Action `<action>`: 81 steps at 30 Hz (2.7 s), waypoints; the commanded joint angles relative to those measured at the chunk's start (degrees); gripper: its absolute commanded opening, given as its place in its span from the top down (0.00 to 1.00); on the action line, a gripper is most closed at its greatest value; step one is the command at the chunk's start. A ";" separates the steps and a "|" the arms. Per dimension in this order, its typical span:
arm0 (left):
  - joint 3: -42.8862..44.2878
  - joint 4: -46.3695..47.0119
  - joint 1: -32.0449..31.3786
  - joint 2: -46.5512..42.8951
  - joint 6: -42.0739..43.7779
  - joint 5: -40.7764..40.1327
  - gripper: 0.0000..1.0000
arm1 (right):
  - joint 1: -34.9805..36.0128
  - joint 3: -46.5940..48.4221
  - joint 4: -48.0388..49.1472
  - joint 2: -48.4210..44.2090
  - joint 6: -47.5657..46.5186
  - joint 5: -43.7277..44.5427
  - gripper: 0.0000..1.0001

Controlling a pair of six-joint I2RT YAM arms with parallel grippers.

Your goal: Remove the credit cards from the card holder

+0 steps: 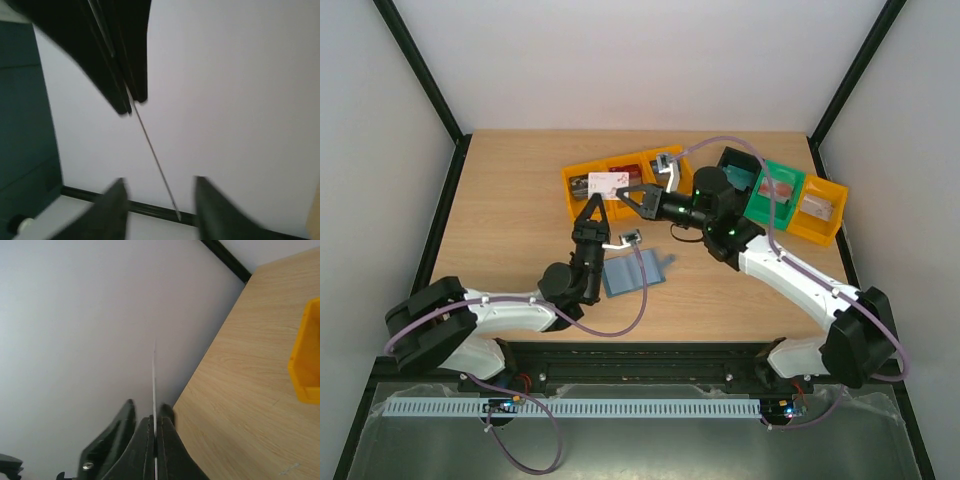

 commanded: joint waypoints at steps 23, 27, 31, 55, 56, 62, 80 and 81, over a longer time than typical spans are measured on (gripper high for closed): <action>53.74 -122.15 30.75 -9.88 -112.34 85.66 0.07 | -8.45 6.54 -19.23 -7.24 -21.86 -14.23 0.98; 51.77 -118.04 36.11 -7.87 -117.03 94.54 0.13 | -8.39 4.18 -15.04 -9.34 -20.61 -17.32 0.98; 46.64 -111.57 36.13 -9.76 -119.70 100.87 0.21 | -8.27 2.66 -11.36 -10.01 -18.53 -18.61 0.98; 38.95 -97.71 42.72 -11.93 -148.71 109.57 0.98 | -3.23 0.88 -17.20 -17.75 -58.10 32.81 0.41; 38.50 -96.42 43.71 -11.90 -151.24 110.08 0.98 | -0.04 -0.77 -14.46 -19.08 -65.74 37.12 0.41; 37.37 -93.97 46.16 -11.93 -156.31 111.02 0.98 | 17.98 -20.38 22.16 -23.06 -123.23 44.68 0.23; 32.91 -88.79 46.21 -11.72 -160.99 112.37 0.98 | 21.88 -12.24 36.16 0.73 -159.05 51.22 0.36; 32.91 -88.77 46.16 -11.71 -160.97 112.35 0.98 | 21.88 -11.72 36.19 1.19 -159.01 51.85 0.40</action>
